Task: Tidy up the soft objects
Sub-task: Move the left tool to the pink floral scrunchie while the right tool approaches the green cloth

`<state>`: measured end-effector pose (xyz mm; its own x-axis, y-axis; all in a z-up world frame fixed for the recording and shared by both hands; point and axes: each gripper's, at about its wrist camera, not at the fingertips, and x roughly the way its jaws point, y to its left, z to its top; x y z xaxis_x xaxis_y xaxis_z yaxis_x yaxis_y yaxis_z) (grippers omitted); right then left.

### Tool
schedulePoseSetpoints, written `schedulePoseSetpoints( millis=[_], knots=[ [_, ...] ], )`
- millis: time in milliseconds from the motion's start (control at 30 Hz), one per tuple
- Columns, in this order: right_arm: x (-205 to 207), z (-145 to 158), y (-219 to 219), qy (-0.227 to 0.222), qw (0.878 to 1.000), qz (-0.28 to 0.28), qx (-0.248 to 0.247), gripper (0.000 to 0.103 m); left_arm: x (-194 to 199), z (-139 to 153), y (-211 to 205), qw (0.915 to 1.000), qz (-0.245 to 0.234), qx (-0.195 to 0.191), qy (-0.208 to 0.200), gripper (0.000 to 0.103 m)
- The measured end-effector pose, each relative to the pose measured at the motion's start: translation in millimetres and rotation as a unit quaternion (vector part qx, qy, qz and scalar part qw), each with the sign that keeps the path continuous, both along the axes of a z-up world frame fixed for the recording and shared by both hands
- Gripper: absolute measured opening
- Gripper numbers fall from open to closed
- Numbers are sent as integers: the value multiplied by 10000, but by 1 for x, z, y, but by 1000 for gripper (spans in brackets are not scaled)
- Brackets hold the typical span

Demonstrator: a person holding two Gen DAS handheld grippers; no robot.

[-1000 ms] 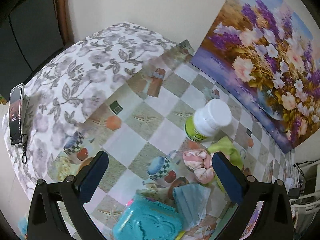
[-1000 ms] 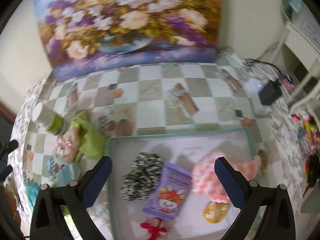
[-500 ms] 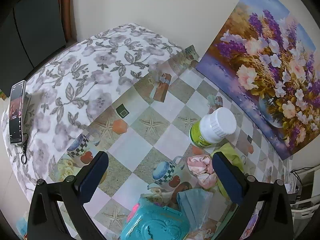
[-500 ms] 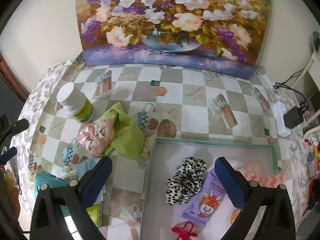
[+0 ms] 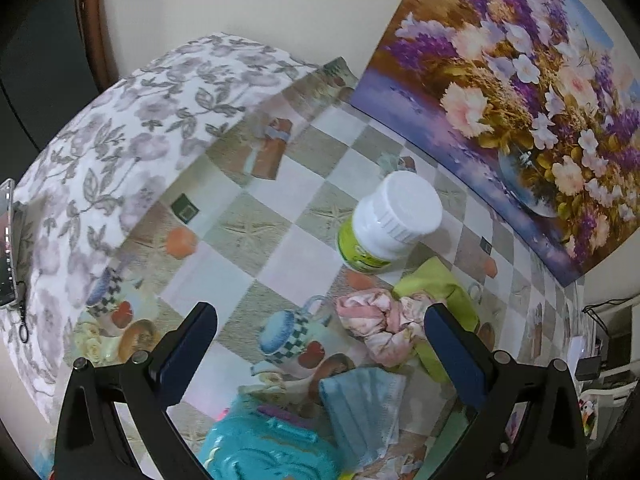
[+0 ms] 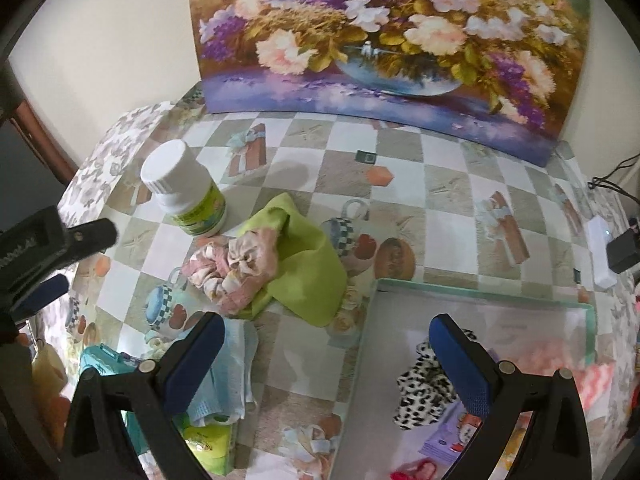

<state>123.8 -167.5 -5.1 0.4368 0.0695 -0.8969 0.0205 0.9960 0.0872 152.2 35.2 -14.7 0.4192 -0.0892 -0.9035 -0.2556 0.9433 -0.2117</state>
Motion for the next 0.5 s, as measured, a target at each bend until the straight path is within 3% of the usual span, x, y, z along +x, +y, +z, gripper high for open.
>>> schedulePoseSetpoints(
  millis=[300, 500],
  knots=[
    [16, -14, -1, -70, 9998, 34, 159, 103, 15, -20, -19, 9993, -255, -241, 133, 103],
    [28, -19, -12, -150, 9998, -51, 146, 94, 25, -28, -40, 9980, -539, -223, 229, 103]
  ],
)
